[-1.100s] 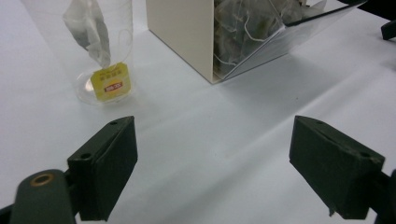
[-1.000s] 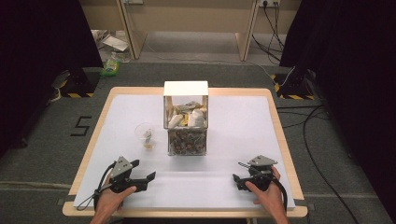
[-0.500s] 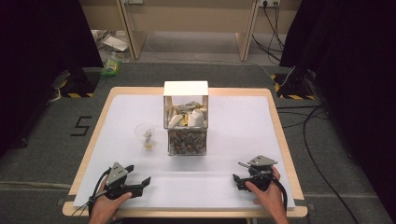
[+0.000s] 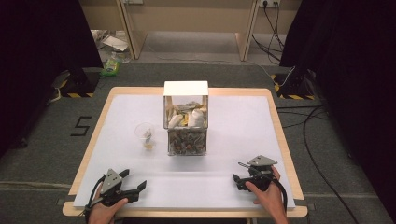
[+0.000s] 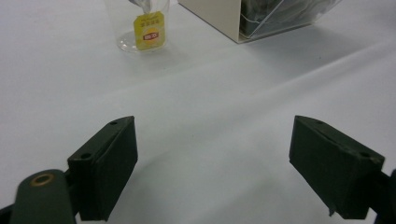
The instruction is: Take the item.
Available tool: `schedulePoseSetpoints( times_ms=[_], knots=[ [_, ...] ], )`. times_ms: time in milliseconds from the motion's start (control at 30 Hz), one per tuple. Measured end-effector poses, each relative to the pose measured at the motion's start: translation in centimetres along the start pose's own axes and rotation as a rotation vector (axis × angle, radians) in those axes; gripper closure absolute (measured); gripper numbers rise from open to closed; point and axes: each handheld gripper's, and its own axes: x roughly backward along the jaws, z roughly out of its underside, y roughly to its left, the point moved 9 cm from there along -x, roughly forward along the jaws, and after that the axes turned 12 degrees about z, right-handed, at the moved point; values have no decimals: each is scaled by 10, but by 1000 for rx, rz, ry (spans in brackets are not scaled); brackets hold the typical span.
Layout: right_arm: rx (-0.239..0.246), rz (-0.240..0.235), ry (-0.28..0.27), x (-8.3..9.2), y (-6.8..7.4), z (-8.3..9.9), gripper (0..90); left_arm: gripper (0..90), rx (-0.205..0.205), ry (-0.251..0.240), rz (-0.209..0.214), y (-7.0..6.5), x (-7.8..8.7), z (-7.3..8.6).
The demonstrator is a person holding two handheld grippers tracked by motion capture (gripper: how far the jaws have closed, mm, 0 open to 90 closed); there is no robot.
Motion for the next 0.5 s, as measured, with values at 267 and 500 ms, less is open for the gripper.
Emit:
schedulePoseSetpoints(
  times_ms=[267, 500],
  knots=[
    [1, 0, 0, 0, 0, 0, 5, 149, -3, 17, 4, -1, 6, 7],
    [1, 0, -1, 0, 0, 0, 5, 149, -12, 43, 0, -2, 10, 13]
  ],
)
